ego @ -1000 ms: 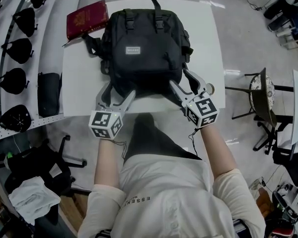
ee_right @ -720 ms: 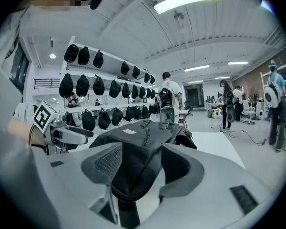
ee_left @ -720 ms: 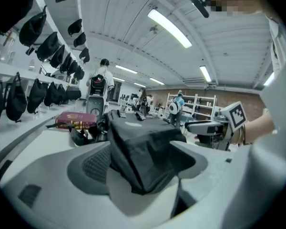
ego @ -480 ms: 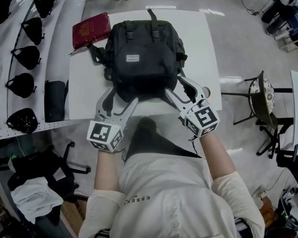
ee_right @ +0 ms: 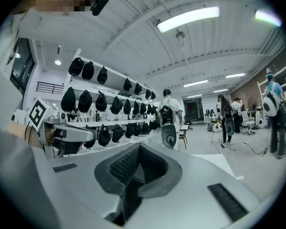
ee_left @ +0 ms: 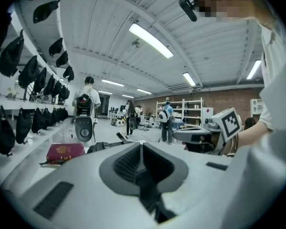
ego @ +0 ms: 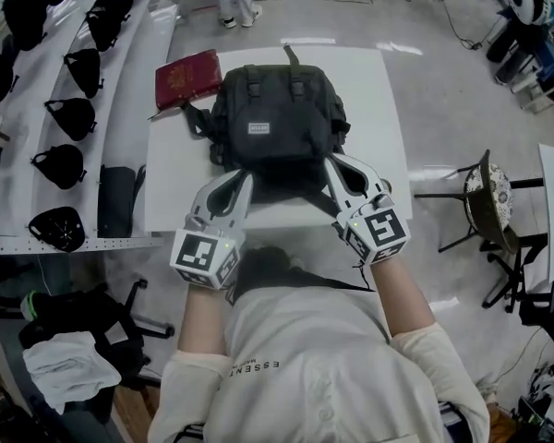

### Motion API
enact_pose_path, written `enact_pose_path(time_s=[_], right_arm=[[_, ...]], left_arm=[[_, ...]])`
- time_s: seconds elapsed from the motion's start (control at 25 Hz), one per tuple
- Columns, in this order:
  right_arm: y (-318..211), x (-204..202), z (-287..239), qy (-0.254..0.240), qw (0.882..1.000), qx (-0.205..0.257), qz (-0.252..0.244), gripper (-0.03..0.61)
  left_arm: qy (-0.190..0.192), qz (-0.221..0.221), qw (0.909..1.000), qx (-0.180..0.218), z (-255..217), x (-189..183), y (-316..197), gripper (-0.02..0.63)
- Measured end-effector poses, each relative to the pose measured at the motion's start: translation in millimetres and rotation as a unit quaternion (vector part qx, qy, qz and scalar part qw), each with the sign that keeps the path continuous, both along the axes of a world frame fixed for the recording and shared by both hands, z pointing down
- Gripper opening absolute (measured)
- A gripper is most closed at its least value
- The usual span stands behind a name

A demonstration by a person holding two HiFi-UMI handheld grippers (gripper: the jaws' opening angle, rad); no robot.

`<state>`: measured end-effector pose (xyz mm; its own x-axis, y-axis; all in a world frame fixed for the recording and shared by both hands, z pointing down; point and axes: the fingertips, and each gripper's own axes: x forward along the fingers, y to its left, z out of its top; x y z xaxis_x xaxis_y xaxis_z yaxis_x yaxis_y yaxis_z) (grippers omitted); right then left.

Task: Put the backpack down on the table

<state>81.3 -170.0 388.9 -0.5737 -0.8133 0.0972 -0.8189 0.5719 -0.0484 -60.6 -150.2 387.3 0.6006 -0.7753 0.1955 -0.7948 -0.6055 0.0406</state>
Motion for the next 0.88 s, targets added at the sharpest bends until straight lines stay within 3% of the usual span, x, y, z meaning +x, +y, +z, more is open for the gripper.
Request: enact_pose_path(time_s=[0.48,0.64,0.88], right_arm=[[7,-22,-41,0.005,0.998,0.048,-0.035,0.014],[7,-23,-44,0.005,0.998,0.047,-0.033,0.014],[6,-23,-47,-0.002,0.999,0.032,-0.032,0.014]], left_arm=[[-0.007,0.014,0.9996,0.023,-35,-2,-5,0.002],[-0.017,0.032,0.9986,0.04,-44,2,-2,0.003],[-0.022,0.023,0.9981,0.053,-50,-6,-5,0.003]])
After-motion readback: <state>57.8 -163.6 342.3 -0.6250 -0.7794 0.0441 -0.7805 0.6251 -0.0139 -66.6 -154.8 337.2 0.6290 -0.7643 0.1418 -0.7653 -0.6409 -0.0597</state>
